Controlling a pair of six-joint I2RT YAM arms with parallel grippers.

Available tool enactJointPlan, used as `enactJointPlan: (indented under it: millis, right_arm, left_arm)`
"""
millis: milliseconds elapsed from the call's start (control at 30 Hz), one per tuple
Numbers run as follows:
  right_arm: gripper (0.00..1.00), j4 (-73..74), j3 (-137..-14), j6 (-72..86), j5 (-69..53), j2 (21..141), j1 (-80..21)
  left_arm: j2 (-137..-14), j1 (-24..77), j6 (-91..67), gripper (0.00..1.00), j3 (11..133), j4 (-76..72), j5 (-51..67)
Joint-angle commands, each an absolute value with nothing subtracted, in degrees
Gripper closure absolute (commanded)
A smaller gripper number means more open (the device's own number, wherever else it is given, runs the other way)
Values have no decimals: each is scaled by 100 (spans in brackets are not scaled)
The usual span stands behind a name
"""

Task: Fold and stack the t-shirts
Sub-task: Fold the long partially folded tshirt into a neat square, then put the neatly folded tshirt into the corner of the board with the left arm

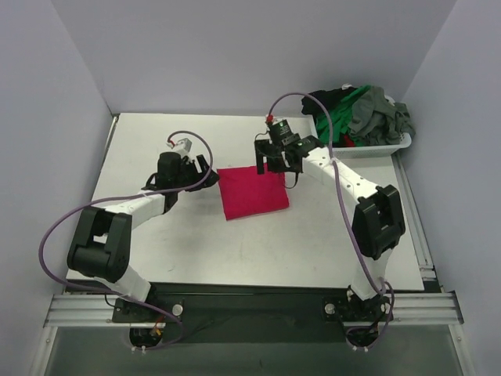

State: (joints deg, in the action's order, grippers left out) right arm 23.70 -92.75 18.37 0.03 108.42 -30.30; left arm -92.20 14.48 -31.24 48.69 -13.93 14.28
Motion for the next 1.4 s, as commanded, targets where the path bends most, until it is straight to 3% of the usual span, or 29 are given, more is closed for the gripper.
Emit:
enactJointPlan:
  millis: [0,300,1133,1233,1367]
  right_arm:
    - [28,2093,-8667,1985,193,10257,-3480]
    - [39,1213,-7550,2470,-475,10344,-3718]
    - [42,1090,-7172,2514,-378,10987,-3375]
    - [42,1072,-7119,2496,-387,10934,-3366]
    - [41,1055,-7049,2496,-413,10855,-3366]
  left_arm:
    - [-8904,1503,-3050,22,4510,-1600,1661]
    - [-8973,1608,-3173,22,4078,-1836,2180]
    - [-10397,1872,-3805,23,4412,-2426,2215]
    - [-10511,2012,-3814,25,4499,-2286,1926]
    - [-10591,2153,-3797,39,4553,-2101,1478]
